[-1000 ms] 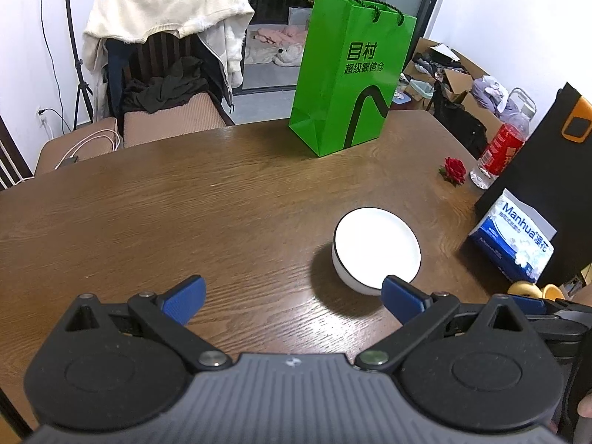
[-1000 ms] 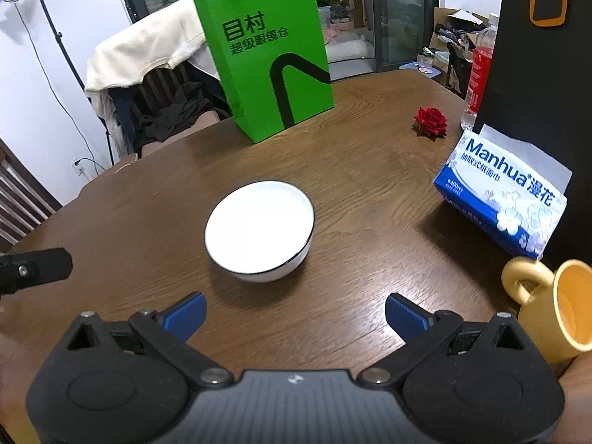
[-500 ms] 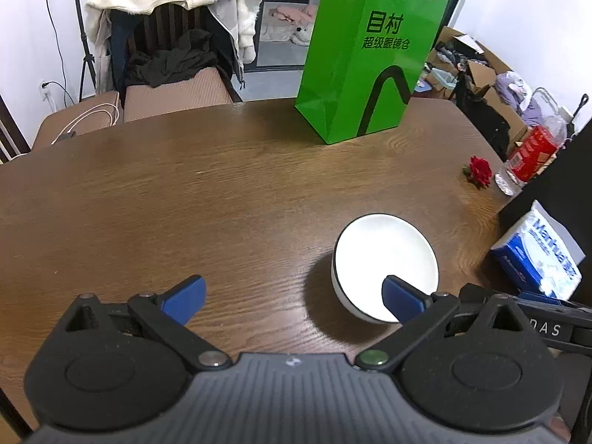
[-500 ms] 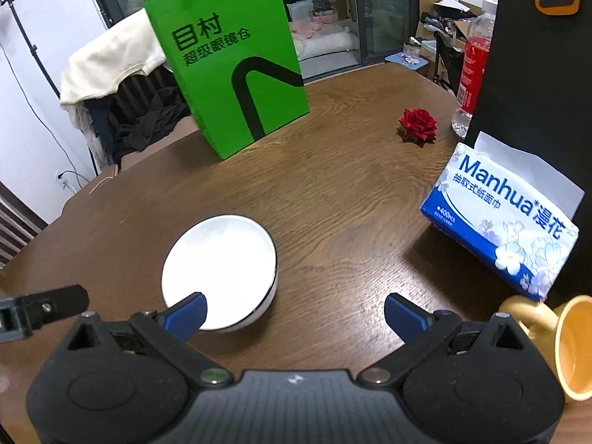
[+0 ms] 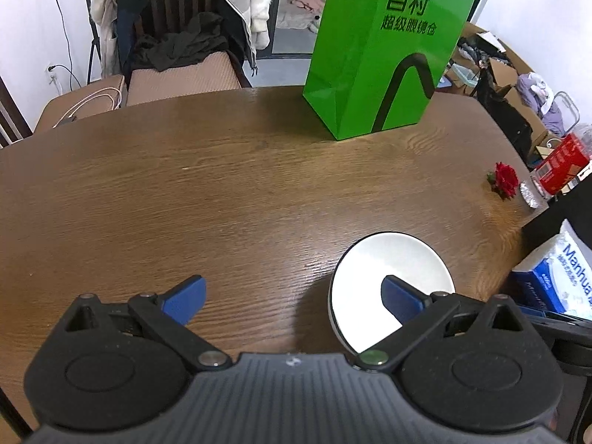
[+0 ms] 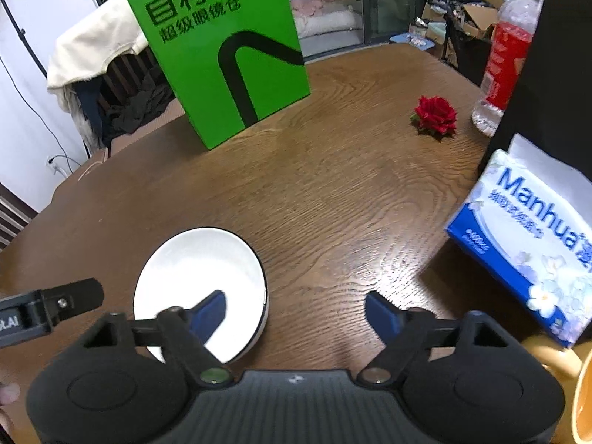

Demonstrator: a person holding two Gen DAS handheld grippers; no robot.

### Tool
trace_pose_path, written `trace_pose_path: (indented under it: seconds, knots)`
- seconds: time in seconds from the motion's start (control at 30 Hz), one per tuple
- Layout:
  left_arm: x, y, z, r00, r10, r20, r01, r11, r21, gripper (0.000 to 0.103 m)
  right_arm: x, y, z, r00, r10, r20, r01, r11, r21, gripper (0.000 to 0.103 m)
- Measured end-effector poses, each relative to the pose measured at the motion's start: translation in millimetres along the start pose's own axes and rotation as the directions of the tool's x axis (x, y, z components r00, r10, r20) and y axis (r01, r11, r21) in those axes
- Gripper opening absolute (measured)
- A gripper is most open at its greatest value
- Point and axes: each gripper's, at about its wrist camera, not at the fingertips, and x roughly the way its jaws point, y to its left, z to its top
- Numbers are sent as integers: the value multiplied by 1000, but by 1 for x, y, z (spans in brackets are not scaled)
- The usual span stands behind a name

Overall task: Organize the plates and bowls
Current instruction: 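Lower both open grippers around the rim of the remaining white bowl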

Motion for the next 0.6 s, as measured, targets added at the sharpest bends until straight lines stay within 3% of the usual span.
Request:
trace_pose_path:
  seconds: [0.13,0.2,0.27,0.4,0.6]
  knots:
    - [13,-5,1,1000,8,-17,-8,1000,0,98,13,1,4,1000,-2,-24,2,1000,0,63]
    - [19,-7,1,999,-6,-31,6,1000,1,87,19,2,5,999,0,-35,0,1000,-2,60]
    - [26,-9,1,998,-5,-56,5,1000,3,69,23,3,5,999,2,-42,-3,1000,-9,56]
    - [36,-14,0,996,-26,-89,26,1000,2,54,32,8,6,998,10,-67,-12,1000,-21,37]
    - [44,-22,-2,993,-34,-116,34,999,-5,16,37,13,7,996,25,-81,-27,999,-27,19]
